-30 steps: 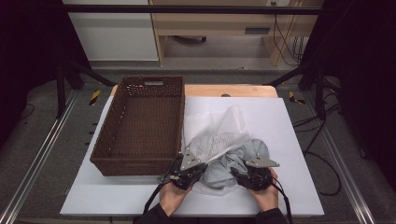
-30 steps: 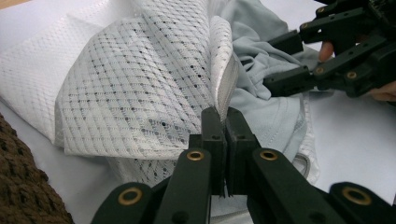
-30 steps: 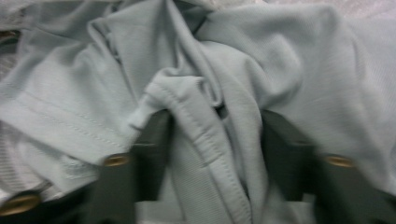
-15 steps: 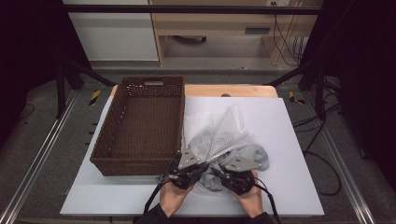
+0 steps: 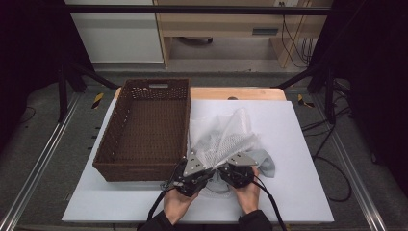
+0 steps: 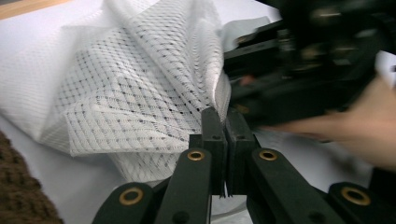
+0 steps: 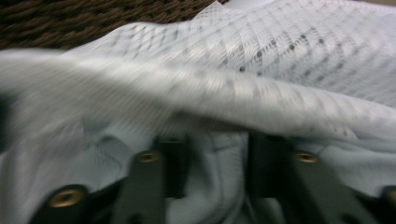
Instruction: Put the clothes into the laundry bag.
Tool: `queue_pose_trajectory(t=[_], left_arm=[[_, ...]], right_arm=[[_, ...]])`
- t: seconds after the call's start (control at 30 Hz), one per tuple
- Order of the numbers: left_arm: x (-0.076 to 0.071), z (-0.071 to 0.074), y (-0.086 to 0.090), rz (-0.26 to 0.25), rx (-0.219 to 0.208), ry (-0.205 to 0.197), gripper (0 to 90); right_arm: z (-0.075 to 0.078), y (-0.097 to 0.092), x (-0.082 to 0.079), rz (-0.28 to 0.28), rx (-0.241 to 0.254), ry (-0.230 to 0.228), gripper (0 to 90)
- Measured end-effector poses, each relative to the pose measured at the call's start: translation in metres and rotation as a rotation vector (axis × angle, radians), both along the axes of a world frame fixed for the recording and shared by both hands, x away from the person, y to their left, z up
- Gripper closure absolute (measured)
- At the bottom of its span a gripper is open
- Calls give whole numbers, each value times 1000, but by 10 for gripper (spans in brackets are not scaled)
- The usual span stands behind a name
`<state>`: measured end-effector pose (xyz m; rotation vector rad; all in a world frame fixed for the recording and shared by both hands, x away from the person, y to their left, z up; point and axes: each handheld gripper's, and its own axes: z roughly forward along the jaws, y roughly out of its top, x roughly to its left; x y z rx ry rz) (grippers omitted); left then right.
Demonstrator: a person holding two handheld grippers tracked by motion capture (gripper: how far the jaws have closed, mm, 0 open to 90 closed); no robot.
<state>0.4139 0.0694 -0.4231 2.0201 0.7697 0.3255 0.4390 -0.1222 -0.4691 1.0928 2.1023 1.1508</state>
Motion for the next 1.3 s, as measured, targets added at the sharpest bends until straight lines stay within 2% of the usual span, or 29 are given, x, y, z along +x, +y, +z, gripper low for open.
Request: queue_pose_trajectory(t=[0.07,0.17,0.23,0.27,0.3,0.33,0.37,0.4,0.5,0.57,0.63,0.7,0.73,0.77,0.8,0.87,0.9,0.93,0.97,1.0,1.03,1.1,1.17,1.23,1.3], left_arm=[[2,-1,1,8,2,0,880],[3,-2,1,10,6,1,880],[3,-3,1,11,7,3,880],[4,-3,0,12,8,5,880],[4,-4,0,11,11,6,880],[4,-5,0,11,12,7,880],[4,-6,0,9,17,10,880],[5,-7,-1,8,19,11,880],[6,-8,-1,5,21,14,880],[6,-8,-1,5,21,18,880],[7,-9,-1,8,20,22,880],[8,-10,0,12,21,25,880],[9,-10,0,13,20,28,880],[9,-10,1,17,17,29,880],[9,-9,2,18,14,31,880],[10,-8,2,23,7,35,880],[10,-8,2,23,5,36,880],[10,-7,2,23,0,37,880],[9,-6,3,24,-3,34,880],[7,-4,3,22,-8,29,880],[5,-2,3,21,-9,20,880],[3,3,4,20,-22,11,880],[1,8,6,18,-33,3,881],[0,11,7,13,-44,0,881],[-2,12,6,7,-43,-3,882]], right_arm=[[6,-9,-11,24,4,-3,440],[14,-30,-26,52,30,10,350],[18,-47,-33,42,33,-3,300],[21,-62,-33,1,27,-25,222],[21,-68,-31,-28,18,-28,166],[21,-68,-31,-28,18,-28,166],[21,-72,-26,-61,8,-18,131],[20,-75,-21,-85,-2,-2,116],[11,-75,-3,-106,-16,50,94],[2,-71,7,-86,-14,90,131],[-6,-65,12,-53,-12,134,232],[-8,-62,12,-25,-2,148,420],[-4,-63,7,-11,-6,130,634],[-4,-63,7,-11,-6,130,634],[0,-64,3,-3,-10,116,681],[6,-65,-7,17,18,100,719],[10,-63,-14,46,23,81,719],[16,-56,-24,78,19,53,718],[16,-56,-24,78,19,53,718],[24,-45,-32,115,1,20,717],[24,-45,-32,115,1,20,717],[30,-33,-37,152,16,13,718],[28,-18,-37,186,8,14,720],[24,-9,-31,184,6,29,725],[17,-3,-19,170,30,57,730]])
